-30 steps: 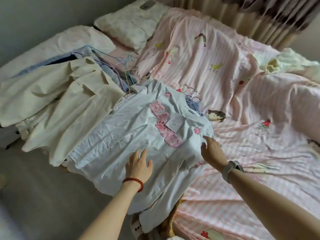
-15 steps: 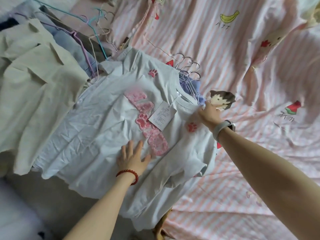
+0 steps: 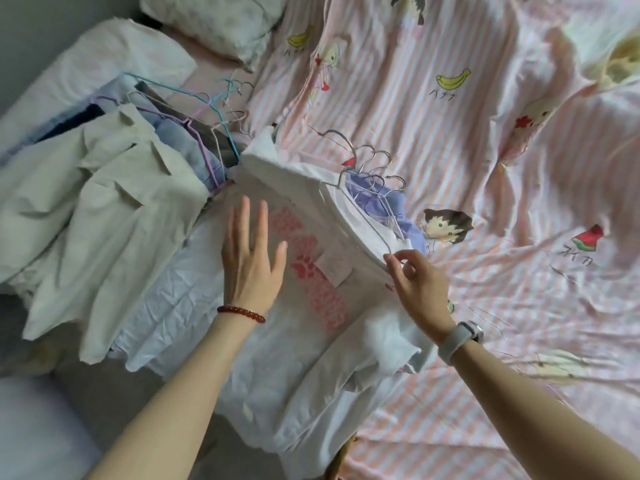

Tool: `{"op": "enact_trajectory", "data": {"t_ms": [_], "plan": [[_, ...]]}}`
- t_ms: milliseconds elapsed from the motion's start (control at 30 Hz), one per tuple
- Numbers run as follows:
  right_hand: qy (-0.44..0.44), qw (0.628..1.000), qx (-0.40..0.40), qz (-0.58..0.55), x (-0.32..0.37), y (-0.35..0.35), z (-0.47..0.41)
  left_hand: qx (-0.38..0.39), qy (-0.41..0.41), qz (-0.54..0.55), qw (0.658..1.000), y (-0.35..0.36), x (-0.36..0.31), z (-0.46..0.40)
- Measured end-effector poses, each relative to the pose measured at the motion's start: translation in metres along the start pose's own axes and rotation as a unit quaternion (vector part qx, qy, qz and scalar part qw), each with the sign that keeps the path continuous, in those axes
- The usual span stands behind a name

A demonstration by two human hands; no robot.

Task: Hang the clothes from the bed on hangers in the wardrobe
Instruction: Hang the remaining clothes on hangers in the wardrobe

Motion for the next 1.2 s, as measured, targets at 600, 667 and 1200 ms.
{"op": "enact_trajectory", "data": {"t_ms": [600,667,1200], "plan": [[-0.377,0.897,0.190,0.132,0.119,-0.002,0.098,-0.096,-0.301,0.215,0.924,-0.154,0.013,0.262],[-0.441,0.861,0.226,0.118,0.144,0.014,0.134,-0.151,-0.326,0.211,0.909,-0.181,0.025,0.311],[-0.669,0.644,0.371,-0.029,0.291,0.066,0.481,-0.415,-0.395,-0.004,0.820,-0.327,-0.025,0.653]]}}
Point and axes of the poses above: each hand's wrist, its own z-axis away from the middle knuckle, its own y-axis out of the palm, x = y × z, the point moved 2 cm from there along -z, towards the middle knuckle, and after that the axes turned 11 degrees about z, right-handed, at the moved point
